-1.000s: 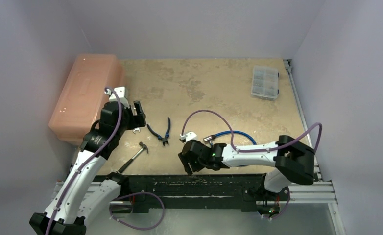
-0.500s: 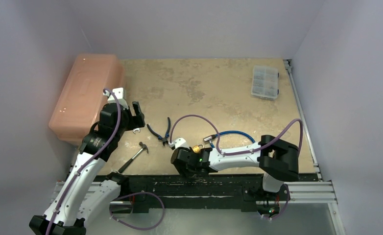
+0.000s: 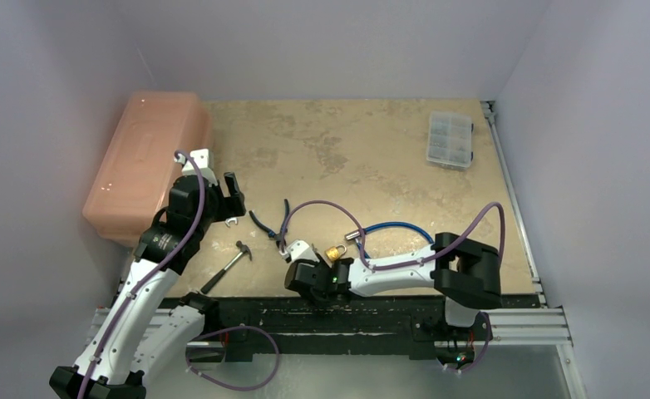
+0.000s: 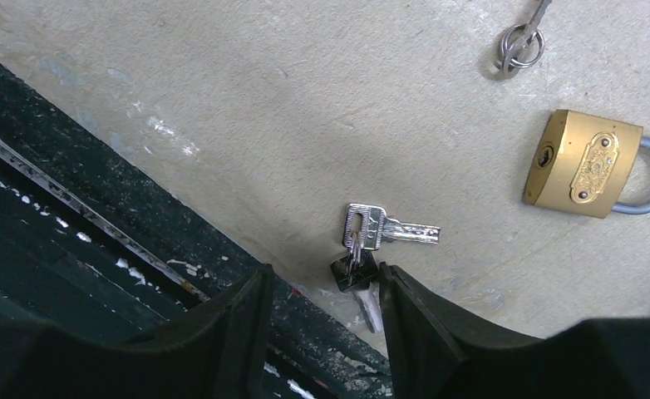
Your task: Unlock with the key
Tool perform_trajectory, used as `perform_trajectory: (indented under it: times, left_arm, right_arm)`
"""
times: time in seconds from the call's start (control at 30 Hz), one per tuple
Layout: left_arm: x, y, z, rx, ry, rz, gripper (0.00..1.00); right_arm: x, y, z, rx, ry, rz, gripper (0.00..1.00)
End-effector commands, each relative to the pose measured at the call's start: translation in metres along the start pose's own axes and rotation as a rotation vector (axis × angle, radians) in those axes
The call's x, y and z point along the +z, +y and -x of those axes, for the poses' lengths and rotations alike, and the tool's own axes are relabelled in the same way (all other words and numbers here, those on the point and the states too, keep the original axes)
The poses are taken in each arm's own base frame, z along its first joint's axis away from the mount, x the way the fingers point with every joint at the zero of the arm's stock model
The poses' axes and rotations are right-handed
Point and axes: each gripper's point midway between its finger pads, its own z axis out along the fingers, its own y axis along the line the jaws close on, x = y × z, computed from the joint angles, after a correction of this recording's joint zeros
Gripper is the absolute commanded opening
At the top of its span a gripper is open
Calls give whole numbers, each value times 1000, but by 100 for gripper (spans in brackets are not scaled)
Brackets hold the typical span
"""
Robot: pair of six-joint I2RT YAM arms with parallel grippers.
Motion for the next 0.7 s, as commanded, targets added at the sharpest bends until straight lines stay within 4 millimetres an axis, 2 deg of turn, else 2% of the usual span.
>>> perform_trajectory:
  times: [0.0,0.27,0.67]
  left_arm:
    - [-1,1,10,10,-42,3,81]
    - [-1,1,10,8,-45,6,81]
    - [-2,3,10,5,-48,12,81]
  right_arm:
    - [4,-11,-12,-41,31,-72,54]
    - [10,-16,-17,-73,35,-124,48]
    - [17,-28,-23,-88,40,-187,29]
